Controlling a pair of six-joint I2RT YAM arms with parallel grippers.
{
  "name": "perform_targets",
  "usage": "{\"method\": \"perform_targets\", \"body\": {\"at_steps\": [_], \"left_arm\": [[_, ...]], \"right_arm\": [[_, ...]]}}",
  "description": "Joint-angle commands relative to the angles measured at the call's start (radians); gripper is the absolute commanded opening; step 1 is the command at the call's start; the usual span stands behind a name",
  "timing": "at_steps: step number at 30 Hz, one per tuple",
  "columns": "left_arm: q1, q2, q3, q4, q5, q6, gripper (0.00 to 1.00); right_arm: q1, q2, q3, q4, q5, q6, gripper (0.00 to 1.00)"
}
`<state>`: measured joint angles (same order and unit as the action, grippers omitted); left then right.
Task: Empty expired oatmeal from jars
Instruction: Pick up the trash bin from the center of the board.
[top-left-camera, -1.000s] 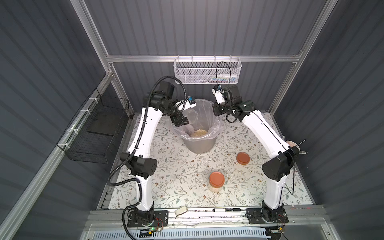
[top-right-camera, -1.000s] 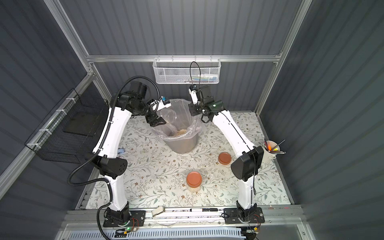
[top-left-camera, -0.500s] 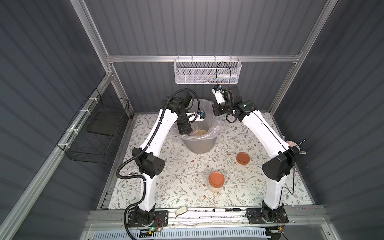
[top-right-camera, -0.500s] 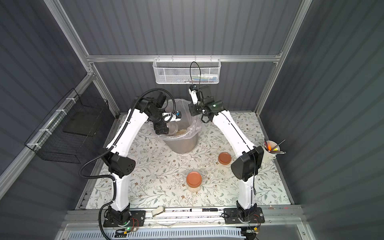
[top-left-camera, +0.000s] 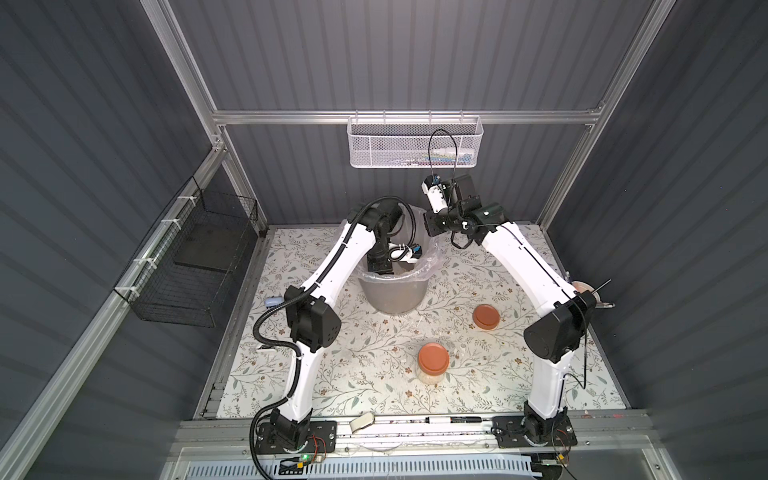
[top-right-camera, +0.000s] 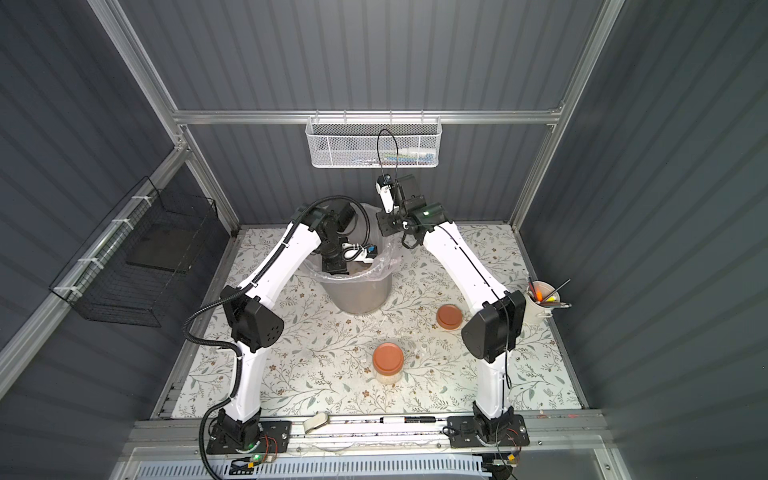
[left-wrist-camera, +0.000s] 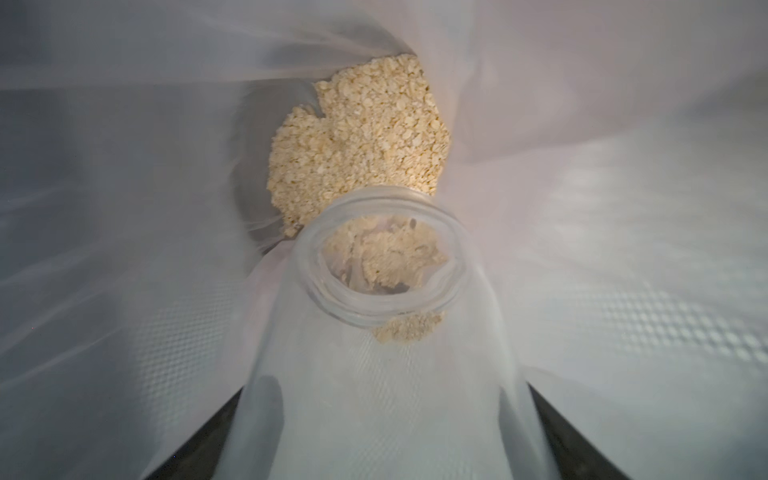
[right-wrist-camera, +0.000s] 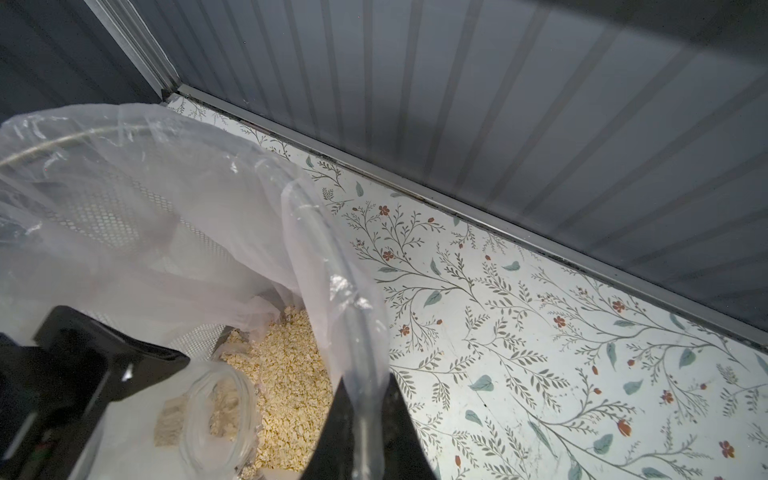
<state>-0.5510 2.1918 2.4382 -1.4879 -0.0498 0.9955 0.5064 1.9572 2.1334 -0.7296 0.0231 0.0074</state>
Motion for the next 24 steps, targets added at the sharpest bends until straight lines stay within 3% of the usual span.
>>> {"method": "perform_targets", "body": {"at_steps": [1,5,8,11,15,18,21,24], "left_arm": [[-0.003,-0.128,0.105,-0.030,-0.084,0.031,0.00],[-0.006,-0.151,0.008,0.000,0.000,0.019,0.00],[-0.011,-0.082,-0.068,-0.013,0.038,-0.016,0.00],[-0.007,-0.062,0.021,-0.009,-0.085,-0.001,0.00],[-0.006,-0.121,0.152,0.013,-0.022,0.044,0.00],[0.007,-0.119,-0.007,0.049,0.069,0.015,0.00],[0.013,-0.040,-0.073,0.021,0.045,-0.020,0.00],[0.024,-0.061,0.128,-0.007,0.076,-0.027,0.00]], "right_arm": [[-0.001,-0.001,0.023,0.050,-0.001,-0.001,0.03],[-0.001,0.003,0.031,0.056,-0.008,0.009,0.03],[-0.001,0.007,0.041,0.053,-0.014,0.014,0.03],[0.000,-0.001,0.039,0.035,-0.007,-0.001,0.03],[-0.001,-0.026,0.001,0.065,0.004,0.002,0.03],[0.001,-0.010,0.020,0.068,-0.015,0.018,0.03],[0.003,0.001,0.034,0.058,-0.025,0.016,0.03],[0.003,-0.013,0.023,0.054,-0.012,0.002,0.03]]}}
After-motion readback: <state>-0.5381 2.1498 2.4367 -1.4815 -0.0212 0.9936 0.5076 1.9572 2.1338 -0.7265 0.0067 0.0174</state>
